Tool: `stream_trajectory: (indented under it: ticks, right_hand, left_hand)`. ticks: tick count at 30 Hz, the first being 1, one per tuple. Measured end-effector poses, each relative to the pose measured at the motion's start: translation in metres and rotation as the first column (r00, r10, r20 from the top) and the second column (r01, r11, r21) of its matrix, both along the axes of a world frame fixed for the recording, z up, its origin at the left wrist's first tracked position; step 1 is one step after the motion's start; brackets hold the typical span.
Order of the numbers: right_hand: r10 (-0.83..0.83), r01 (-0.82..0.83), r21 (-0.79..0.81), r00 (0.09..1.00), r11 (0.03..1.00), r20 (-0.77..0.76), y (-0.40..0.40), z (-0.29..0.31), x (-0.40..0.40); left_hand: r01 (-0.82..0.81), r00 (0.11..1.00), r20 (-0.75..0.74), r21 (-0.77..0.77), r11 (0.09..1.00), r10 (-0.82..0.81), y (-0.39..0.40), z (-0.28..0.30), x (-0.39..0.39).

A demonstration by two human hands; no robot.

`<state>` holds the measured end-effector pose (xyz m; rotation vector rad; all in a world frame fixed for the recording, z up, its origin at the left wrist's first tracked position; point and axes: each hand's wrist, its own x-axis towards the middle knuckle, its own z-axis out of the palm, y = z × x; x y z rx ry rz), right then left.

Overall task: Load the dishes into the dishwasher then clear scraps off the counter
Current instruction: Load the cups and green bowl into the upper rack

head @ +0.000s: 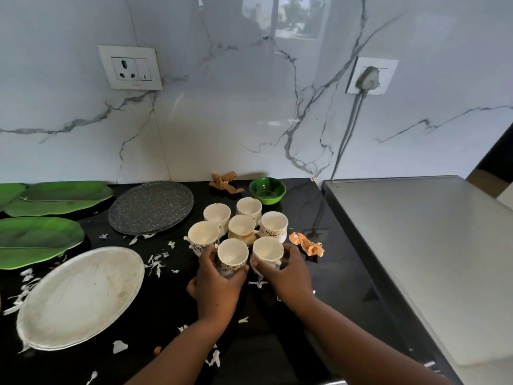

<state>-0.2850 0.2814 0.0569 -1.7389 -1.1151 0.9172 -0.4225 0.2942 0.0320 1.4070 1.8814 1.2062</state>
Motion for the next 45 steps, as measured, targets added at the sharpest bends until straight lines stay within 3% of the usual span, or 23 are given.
stream_trajectory:
  ticks: [3, 5, 7, 11, 14, 17, 21, 25, 28, 32, 35, 38, 42, 44, 45]
  right_hand:
    - [-0.022, 0.026, 0.03, 0.99, 0.999, -0.139, -0.018, 0.01, 0.01]
    - [-0.037, 0.051, 0.041, 0.957, 0.998, -0.287, -0.033, 0.018, 0.021]
    - [-0.074, 0.094, 0.023, 0.896, 0.995, -0.439, -0.05, 0.027, 0.035]
    - [-0.119, 0.176, 0.001, 0.671, 0.984, -0.732, -0.096, 0.05, 0.071]
    - [-0.143, 0.288, 0.014, 0.518, 0.957, -0.844, -0.14, 0.061, 0.108]
    - [-0.175, 0.406, 0.028, 0.453, 0.913, -0.874, -0.186, 0.063, 0.15]
    - [-0.272, 0.562, -0.029, 0.354, 0.826, -0.895, -0.253, 0.043, 0.216]
    - [-0.402, 0.64, -0.208, 0.172, 0.74, -0.899, -0.321, 0.003, 0.285]
    - [-0.52, 0.622, -0.381, 0.05, 0.684, -0.852, -0.355, -0.035, 0.325]
    - [-0.689, 0.497, -0.602, -0.012, 0.625, -0.725, -0.378, -0.088, 0.352]
    - [-0.752, 0.331, -0.701, 0.044, 0.632, -0.657, -0.376, -0.122, 0.356]
    - [-0.79, 0.242, -0.753, 0.218, 0.612, -0.573, -0.366, -0.145, 0.356]
    - [-0.761, 0.299, -0.749, 0.516, 0.591, -0.394, -0.351, -0.167, 0.357]
    - [-0.649, 0.31, -0.759, 0.737, 0.572, -0.189, -0.341, -0.172, 0.356]
    - [-0.516, 0.3, -0.774, 0.855, 0.557, -0.04, -0.337, -0.174, 0.355]
  left_hand:
    - [0.054, 0.988, 0.137, 0.124, 0.991, -0.071, -0.018, 0.011, 0.005]
    - [0.147, 0.915, 0.34, 0.217, 0.965, -0.216, -0.032, 0.02, 0.015]
    - [0.217, 0.825, 0.45, 0.31, 0.926, -0.343, -0.042, 0.027, 0.028]
    - [0.399, 0.664, 0.497, 0.396, 0.827, -0.559, -0.062, 0.046, 0.072]
    - [0.549, 0.55, 0.503, 0.383, 0.743, -0.667, -0.082, 0.063, 0.121]
    - [0.697, 0.439, 0.519, 0.318, 0.642, -0.734, -0.109, 0.069, 0.178]
    - [0.846, 0.38, 0.429, 0.198, 0.496, -0.819, -0.157, 0.059, 0.262]
    - [0.943, 0.329, 0.3, -0.056, 0.328, -0.896, -0.209, 0.031, 0.348]
    - [0.943, 0.271, 0.202, -0.252, 0.218, -0.941, -0.233, -0.009, 0.4]
    - [0.813, 0.221, 0.175, -0.576, 0.083, -0.959, -0.248, -0.06, 0.44]
    - [0.64, 0.251, 0.265, -0.767, -0.046, -0.931, -0.249, -0.088, 0.45]
    - [0.527, 0.234, 0.178, -0.849, -0.029, -0.956, -0.242, -0.111, 0.461]
    - [0.488, 0.188, -0.033, -0.864, 0.122, -0.982, -0.229, -0.143, 0.475]
    - [0.474, 0.12, -0.096, -0.869, 0.142, -0.988, -0.223, -0.16, 0.478]
    - [0.474, 0.101, -0.117, -0.867, 0.151, -0.988, -0.221, -0.167, 0.479]
